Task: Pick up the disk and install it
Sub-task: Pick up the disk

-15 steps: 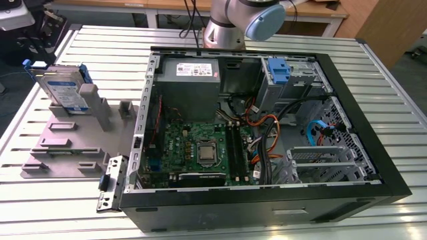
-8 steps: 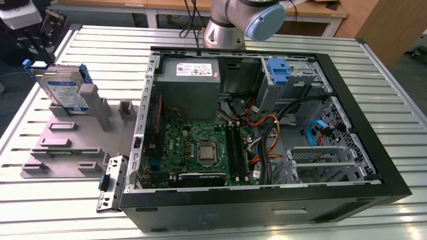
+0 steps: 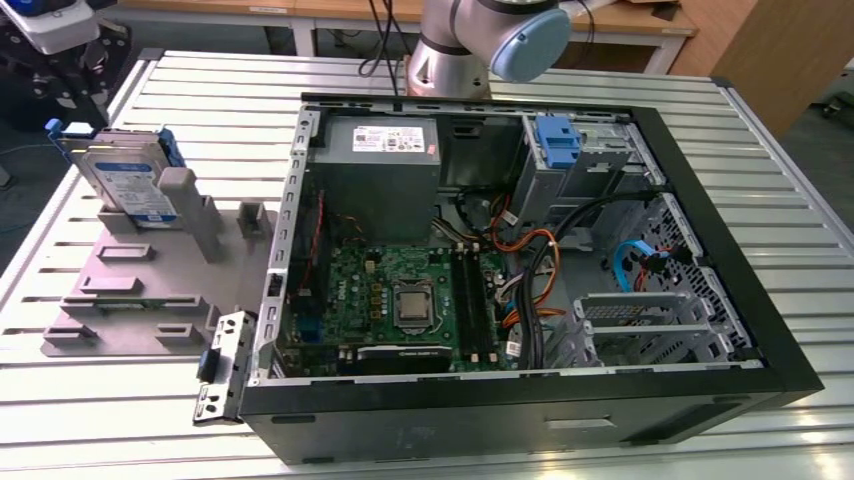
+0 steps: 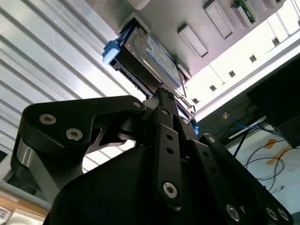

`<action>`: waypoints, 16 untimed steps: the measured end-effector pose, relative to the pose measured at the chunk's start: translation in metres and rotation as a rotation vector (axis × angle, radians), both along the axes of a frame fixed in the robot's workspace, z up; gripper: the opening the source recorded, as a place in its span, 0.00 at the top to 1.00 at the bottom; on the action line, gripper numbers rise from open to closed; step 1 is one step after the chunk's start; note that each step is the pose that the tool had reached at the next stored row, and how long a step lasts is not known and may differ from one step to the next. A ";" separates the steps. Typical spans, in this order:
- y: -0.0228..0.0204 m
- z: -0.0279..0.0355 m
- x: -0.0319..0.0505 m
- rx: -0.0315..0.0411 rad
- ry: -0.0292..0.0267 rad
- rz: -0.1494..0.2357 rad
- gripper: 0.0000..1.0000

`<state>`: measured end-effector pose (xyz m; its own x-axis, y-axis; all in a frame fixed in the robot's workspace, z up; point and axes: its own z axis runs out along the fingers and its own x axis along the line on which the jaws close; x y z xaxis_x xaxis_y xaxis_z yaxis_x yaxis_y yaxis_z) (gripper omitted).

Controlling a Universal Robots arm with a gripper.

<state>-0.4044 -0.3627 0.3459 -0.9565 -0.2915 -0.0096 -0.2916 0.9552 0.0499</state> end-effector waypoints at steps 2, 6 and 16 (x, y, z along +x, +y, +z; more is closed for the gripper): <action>0.0000 0.0000 0.0000 0.0000 0.0000 0.035 0.89; 0.0000 0.0000 0.0000 0.0000 -0.0001 0.107 0.89; 0.0000 0.0000 0.0000 0.0000 0.0000 0.284 0.89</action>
<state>-0.4044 -0.3627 0.3459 -0.8367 -0.5476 -0.0096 -0.5473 0.8354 0.0500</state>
